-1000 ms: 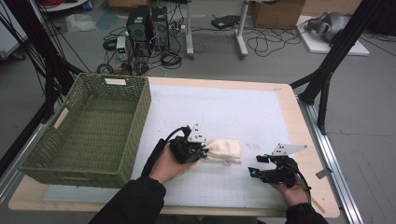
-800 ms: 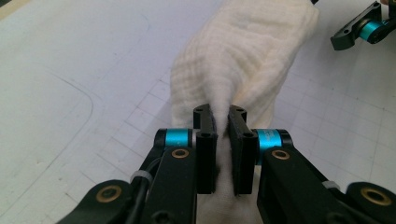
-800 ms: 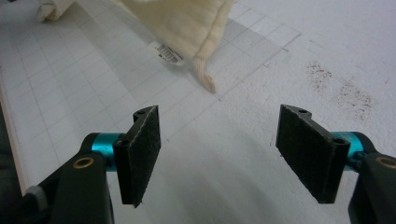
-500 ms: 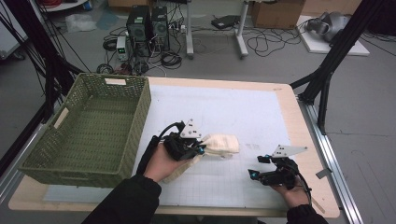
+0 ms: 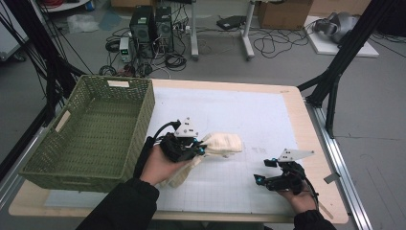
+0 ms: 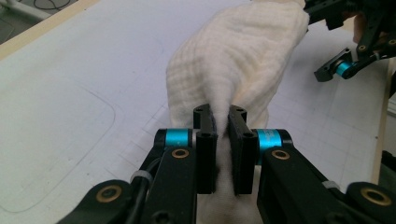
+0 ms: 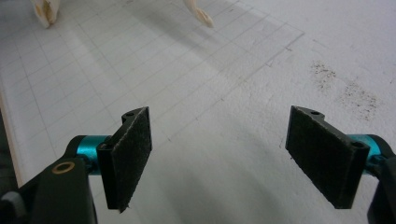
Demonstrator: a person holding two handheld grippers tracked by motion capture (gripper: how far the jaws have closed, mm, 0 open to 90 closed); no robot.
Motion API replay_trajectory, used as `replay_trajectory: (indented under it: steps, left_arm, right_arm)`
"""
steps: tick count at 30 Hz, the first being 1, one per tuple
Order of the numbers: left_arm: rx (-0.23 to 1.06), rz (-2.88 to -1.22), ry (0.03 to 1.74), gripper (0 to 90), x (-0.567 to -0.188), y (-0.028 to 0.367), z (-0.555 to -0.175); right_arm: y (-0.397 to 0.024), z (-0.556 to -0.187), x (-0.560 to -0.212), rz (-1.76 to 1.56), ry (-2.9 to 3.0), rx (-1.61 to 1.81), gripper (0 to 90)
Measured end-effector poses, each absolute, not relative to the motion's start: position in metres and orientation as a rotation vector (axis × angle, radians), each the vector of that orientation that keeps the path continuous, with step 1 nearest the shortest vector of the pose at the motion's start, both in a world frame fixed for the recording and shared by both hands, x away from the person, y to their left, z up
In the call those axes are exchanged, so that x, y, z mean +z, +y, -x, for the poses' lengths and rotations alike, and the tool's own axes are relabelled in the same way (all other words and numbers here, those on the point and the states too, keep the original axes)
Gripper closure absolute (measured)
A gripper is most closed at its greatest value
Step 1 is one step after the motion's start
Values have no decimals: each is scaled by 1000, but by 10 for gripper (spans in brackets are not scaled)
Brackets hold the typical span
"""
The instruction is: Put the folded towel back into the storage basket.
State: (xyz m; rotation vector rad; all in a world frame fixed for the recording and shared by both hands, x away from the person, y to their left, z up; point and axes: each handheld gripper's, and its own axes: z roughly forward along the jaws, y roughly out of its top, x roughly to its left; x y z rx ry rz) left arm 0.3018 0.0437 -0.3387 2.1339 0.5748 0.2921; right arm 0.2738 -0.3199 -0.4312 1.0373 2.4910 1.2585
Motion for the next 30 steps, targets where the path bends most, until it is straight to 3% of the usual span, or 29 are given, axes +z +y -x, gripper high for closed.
replay_trajectory:
  steps: [23,30]
  left_arm:
    - [223,-2089,599,828,-331,60,-305]
    - [146,-2056,596,828,-328,65,-307]
  right_arm:
    - [-319,-274,-431,-1018,2492,1267,196]
    - [-318,-275,-432,-1009,2491,1266,195]
